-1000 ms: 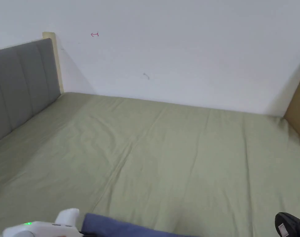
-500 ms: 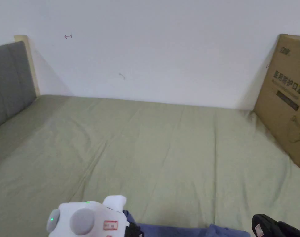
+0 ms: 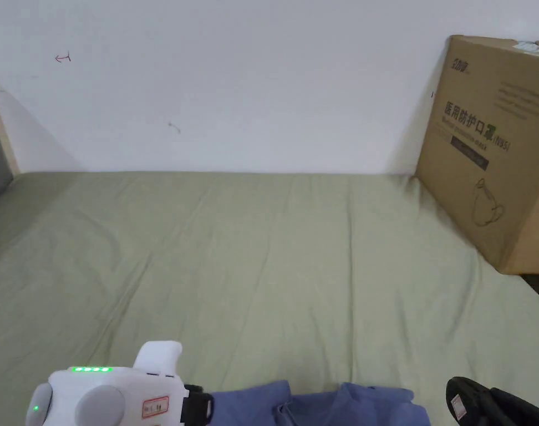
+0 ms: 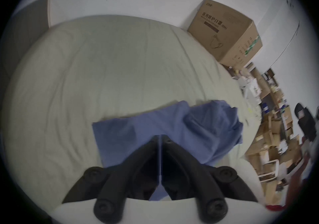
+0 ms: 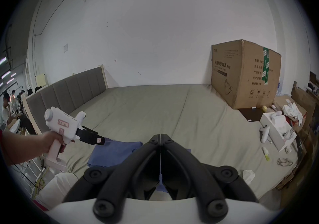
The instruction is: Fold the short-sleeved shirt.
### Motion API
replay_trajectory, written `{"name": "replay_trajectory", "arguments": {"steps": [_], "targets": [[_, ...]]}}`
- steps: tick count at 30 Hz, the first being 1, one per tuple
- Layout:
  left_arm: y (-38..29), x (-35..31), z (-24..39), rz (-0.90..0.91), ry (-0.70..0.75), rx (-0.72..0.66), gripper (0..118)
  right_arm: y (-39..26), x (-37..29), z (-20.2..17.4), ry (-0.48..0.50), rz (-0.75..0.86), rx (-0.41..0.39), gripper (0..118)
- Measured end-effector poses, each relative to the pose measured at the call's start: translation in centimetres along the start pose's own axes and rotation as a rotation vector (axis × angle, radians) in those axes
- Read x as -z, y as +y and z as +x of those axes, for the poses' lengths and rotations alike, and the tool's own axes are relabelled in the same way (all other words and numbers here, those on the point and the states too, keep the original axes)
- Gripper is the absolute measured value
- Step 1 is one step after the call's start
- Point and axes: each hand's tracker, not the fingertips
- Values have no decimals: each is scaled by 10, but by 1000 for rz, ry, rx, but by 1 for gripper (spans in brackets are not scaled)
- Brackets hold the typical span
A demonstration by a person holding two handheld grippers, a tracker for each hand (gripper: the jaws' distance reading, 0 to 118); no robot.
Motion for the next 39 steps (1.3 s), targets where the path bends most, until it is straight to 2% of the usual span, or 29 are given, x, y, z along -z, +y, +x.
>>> {"name": "replay_trajectory", "arguments": {"steps": [1,6,9,12,14,15,19,20,21,24,29,32,33,34,35,36,37,38,39], "targets": [[-3,6,4,-2,27,34,2,-1,1,1,6,-2,15,0],[-4,57,41,-44,-63,77,2,-4,2,3,11,-14,25,0],[-6,94,74,-89,-110,166,2,-7,3,7,-1,-30,13,0],[-26,122,100,-238,-112,302,2,-9,5,11,-13,-53,17,0],[-37,106,112,-128,-70,448,2,-10,5,14,-15,-62,23,0],[-38,98,110,-121,-102,453,2,-11,6,15,-15,-64,25,0],[-44,56,91,-224,-571,309,3,-13,12,16,-10,-78,37,0],[-46,48,86,-250,-644,283,3,-12,14,16,-9,-81,40,0],[-49,42,83,-255,-649,276,3,-11,15,15,-9,-83,43,0],[-49,13,56,-172,-544,263,3,-9,15,12,3,-72,54,0],[-23,-24,-60,36,-529,-219,3,-5,18,6,6,-76,31,0],[-28,-35,-117,58,-620,-324,3,-4,22,2,13,-86,21,0],[-29,-34,-130,47,-637,-368,7,-3,23,-1,23,-87,21,0],[-33,-32,-142,34,-654,-399,20,-3,24,-4,29,-90,20,0],[-37,-28,-154,20,-671,-425,41,-2,26,-7,37,-96,17,0],[-41,-25,-162,9,-664,-437,76,-2,28,-10,44,-104,11,0],[-45,-16,-168,-17,-651,-434,117,-1,31,-14,51,-110,2,0],[-51,-10,-173,-58,-637,-436,117,-1,33,-18,59,-115,-6,0],[-55,-6,-181,-25,-637,-447,116,0,34,-20,68,-119,-10,0]]}}
